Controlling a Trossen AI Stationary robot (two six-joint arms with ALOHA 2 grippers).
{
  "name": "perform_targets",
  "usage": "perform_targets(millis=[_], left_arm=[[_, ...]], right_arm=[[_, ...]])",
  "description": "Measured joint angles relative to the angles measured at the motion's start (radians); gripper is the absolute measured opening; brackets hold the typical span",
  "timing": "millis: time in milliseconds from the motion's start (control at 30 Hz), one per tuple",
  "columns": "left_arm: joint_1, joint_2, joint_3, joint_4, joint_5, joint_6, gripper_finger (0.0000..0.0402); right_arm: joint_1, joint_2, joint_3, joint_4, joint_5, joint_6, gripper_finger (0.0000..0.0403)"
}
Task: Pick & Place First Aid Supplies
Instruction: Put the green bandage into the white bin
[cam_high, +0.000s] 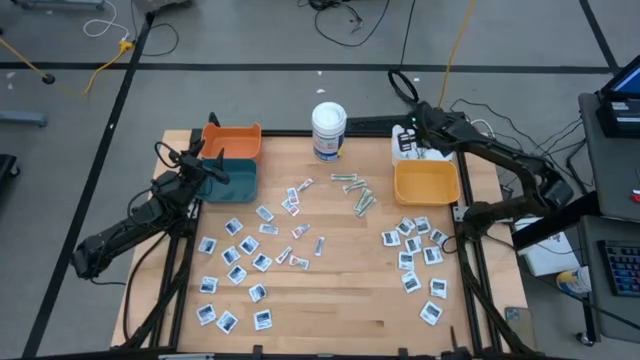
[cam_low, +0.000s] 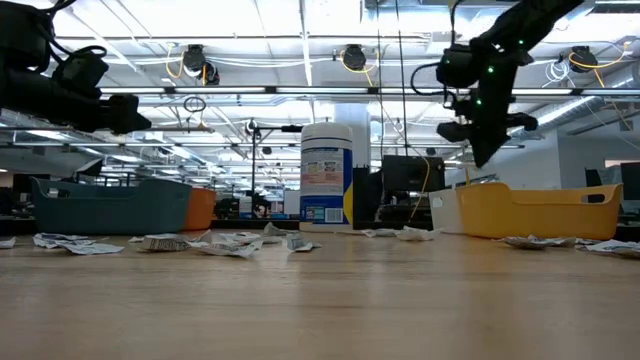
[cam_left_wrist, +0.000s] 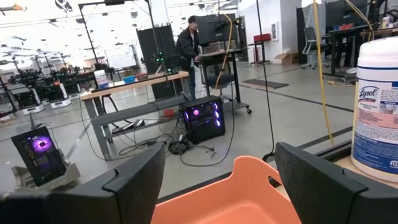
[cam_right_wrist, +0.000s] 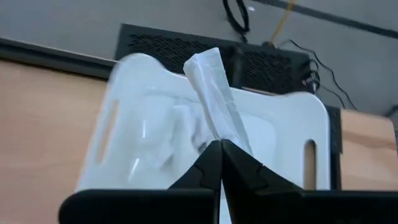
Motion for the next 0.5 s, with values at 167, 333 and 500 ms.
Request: perform_targets(millis=[167,333,500], left_arm=[[0.000,0.000,0.000,0.000,0.000,0.000,0.0308],[0.000,0.000,0.000,0.000,0.000,0.000,0.0308],[0.000,0.000,0.000,0.000,0.000,0.000,0.0308]], right_arm=[[-0.057,0.017,-0.040,0.009,-0.058,0.001,0.0000],[-0.098,0.081,-0.058,0.020,-0.109,0.000,0.0000],[-0.123,0.142,-0.059,0.037,-0.161,-0.012,0.0000]])
